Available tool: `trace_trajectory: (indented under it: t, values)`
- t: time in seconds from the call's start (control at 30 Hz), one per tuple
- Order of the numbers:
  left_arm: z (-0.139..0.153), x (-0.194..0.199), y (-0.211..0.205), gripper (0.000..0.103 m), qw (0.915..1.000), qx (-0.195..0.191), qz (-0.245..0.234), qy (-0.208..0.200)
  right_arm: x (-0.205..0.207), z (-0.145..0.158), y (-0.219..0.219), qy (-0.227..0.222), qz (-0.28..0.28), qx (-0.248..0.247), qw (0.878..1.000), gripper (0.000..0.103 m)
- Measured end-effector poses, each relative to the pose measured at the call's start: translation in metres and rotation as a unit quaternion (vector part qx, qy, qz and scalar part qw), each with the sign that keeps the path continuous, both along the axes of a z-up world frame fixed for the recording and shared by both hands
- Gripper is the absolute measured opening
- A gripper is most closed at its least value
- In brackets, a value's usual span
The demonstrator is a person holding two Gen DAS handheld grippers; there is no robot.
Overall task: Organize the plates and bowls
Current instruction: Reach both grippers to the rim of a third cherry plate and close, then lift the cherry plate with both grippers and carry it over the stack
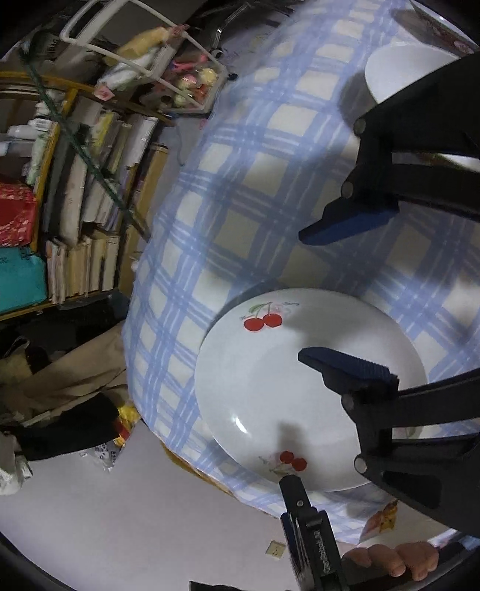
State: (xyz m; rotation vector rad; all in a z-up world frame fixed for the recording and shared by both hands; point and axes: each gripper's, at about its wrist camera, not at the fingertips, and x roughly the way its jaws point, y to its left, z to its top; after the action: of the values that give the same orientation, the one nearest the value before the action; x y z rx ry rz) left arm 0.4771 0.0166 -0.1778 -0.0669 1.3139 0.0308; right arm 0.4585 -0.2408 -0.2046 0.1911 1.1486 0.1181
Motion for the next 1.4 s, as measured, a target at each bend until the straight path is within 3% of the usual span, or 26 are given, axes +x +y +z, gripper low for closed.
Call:
trace_trajectory:
  t: [0.1, 0.17, 0.2, 0.23, 0.33, 0.47, 0.8, 1.13, 1.4]
  values:
    - [-0.004, 0.001, -0.003, 0.057, 0.9999, 0.000, -0.013, -0.002, 0.000, -0.007, 0.002, 0.013, 0.000, 0.002, 1.000, 0.044]
    - [-0.005, 0.001, -0.006, 0.037, 0.9996, -0.018, -0.020, -0.001, 0.000, -0.012, 0.004, 0.023, 0.003, 0.008, 1.000, 0.035]
    - [-0.005, 0.001, -0.008, 0.033, 0.9994, -0.026, -0.023, -0.001, 0.000, -0.014, 0.006, 0.024, 0.005, 0.005, 1.000, 0.030]
    - [-0.004, 0.000, -0.010, 0.026, 0.9994, -0.028, -0.021, -0.002, -0.001, -0.014, 0.006, 0.019, 0.005, 0.000, 1.000, 0.018]
    - [-0.002, -0.005, -0.021, 0.010, 0.9995, -0.023, -0.020, -0.006, -0.003, -0.013, 0.011, 0.005, 0.005, -0.013, 1.000, 0.014]
    - [0.000, -0.010, -0.031, 0.011, 0.9991, 0.007, -0.041, -0.008, -0.004, -0.011, 0.011, 0.015, -0.001, -0.010, 1.000, 0.014]
    - [0.018, -0.030, -0.022, 0.011, 0.9975, -0.024, -0.063, 0.021, -0.029, 0.017, 0.007, 0.003, 0.016, 0.006, 1.000, 0.014]
    - [0.060, -0.066, -0.020, 0.011, 0.9942, -0.064, -0.086, 0.011, -0.067, 0.048, 0.000, -0.011, 0.028, 0.006, 1.000, 0.014]
    - [0.091, -0.101, -0.031, 0.011, 0.9922, -0.065, -0.106, -0.010, -0.106, 0.068, -0.010, -0.015, 0.020, 0.007, 1.000, 0.014]
